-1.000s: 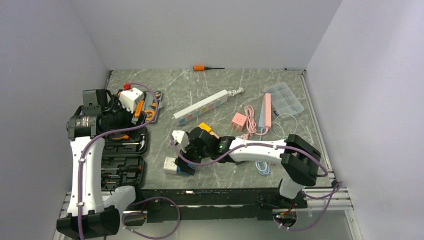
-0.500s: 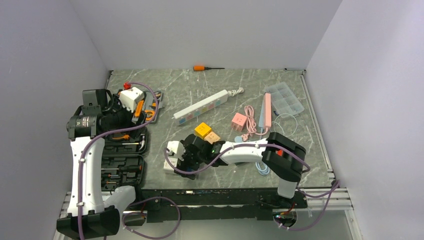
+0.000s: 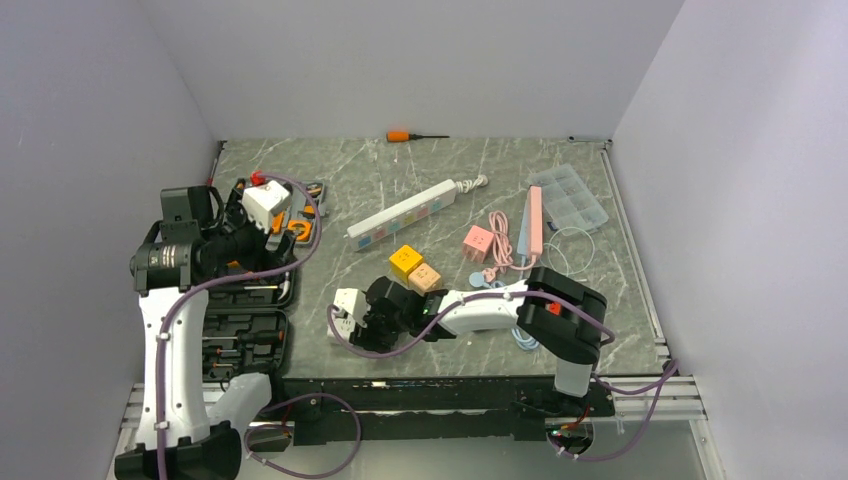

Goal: Pull the plug off the socket
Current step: Pick up the socket from the corner of the board.

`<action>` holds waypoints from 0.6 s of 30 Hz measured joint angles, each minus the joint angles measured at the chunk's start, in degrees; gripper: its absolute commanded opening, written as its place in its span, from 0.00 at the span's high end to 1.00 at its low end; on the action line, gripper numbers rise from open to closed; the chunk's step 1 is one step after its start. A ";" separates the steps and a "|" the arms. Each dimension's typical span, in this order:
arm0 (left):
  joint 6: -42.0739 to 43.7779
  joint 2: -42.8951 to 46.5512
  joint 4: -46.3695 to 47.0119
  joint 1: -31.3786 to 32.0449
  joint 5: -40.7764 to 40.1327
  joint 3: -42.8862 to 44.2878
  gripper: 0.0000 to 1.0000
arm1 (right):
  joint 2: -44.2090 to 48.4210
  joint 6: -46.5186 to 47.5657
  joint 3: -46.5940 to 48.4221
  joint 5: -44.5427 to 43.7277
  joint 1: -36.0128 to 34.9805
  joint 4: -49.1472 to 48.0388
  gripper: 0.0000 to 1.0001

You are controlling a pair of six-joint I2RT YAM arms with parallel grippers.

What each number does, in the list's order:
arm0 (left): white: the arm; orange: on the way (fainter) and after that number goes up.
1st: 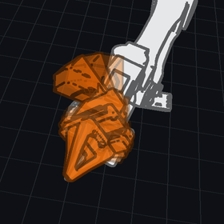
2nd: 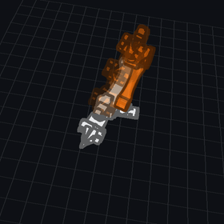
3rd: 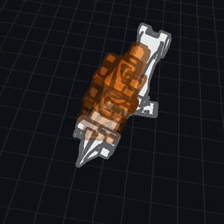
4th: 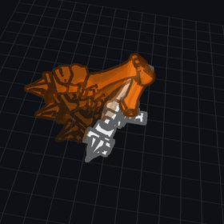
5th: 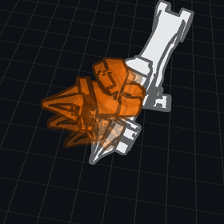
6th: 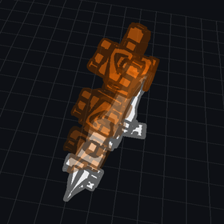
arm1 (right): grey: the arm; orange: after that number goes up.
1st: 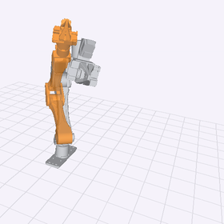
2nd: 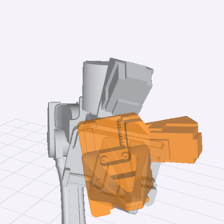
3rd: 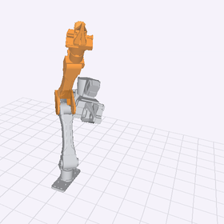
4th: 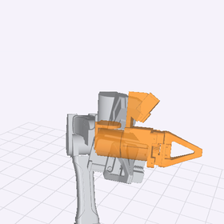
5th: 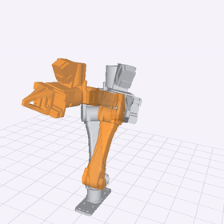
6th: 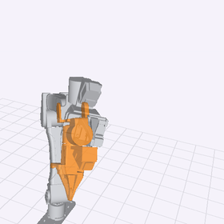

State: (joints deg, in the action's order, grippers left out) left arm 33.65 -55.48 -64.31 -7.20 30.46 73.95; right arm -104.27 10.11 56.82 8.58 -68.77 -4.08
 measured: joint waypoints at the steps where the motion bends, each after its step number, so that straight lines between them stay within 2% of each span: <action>1: 1.20 0.63 -0.02 0.00 0.92 -0.42 0.01 | 0.02 -0.09 -0.02 -0.26 0.00 -0.07 0.94; 2: 2.86 1.40 -0.33 0.00 2.01 -0.96 0.01 | 0.04 -0.20 -0.07 -0.55 0.00 -0.13 1.00; 9: 18.91 8.11 -5.92 0.00 11.85 -6.95 0.01 | 5.79 -0.26 -3.56 -3.32 -0.33 1.36 1.00; 18: 44.19 13.29 -18.25 0.00 26.34 -10.12 0.01 | 20.35 -0.68 -5.95 -5.40 -0.37 1.57 1.00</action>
State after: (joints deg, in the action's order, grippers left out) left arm 77.84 -42.19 -82.56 -7.20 56.80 63.83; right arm -83.92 9.43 50.87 3.18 -69.14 -2.50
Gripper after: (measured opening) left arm 0.994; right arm 0.633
